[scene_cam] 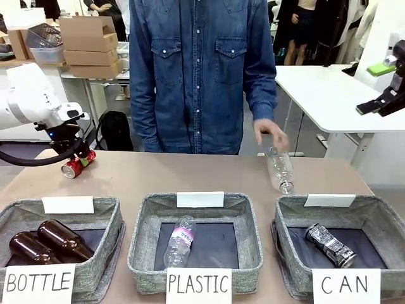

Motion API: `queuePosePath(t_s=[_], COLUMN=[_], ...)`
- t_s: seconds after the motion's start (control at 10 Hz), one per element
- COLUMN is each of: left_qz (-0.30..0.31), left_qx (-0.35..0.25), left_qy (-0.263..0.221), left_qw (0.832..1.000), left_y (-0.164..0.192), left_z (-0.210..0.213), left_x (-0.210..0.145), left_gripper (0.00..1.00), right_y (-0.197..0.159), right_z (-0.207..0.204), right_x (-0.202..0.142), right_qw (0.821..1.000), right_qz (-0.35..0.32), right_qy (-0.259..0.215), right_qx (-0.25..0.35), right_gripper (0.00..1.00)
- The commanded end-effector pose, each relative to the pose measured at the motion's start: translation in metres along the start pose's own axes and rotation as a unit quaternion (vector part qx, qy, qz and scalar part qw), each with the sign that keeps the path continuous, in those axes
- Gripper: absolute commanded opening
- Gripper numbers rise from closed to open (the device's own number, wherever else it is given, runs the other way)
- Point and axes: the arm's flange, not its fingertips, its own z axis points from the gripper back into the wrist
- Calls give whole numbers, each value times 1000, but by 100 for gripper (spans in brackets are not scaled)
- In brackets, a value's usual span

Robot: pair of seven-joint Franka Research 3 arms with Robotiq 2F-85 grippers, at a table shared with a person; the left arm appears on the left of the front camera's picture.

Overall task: Sort the can waste into the basket.
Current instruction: Pick up the can waste from the table and place it in the right Fabric basket.

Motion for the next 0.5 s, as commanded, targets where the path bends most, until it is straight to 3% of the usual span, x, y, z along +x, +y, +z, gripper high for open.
queuePosePath(t_s=[0.0, 0.1, 0.4], left_qz=[10, 10, 7], left_qx=[-1, -31, -38], left_qy=[-1, 0, -11], left_qw=[1000, 999, 999], left_y=[-3, -2, 2], left_z=[7, 15, 61], left_x=[-1, -4, -26], left_gripper=[0, 0, 0], right_y=[0, 0, 0], right_z=[2, 2, 2], right_x=[-1, -1, -1], right_qw=[1000, 1000, 1000], right_qz=[9, 9, 9], right_qy=[5, 5, 5], right_qx=[1, 1, 1], right_gripper=[100, 100, 100])
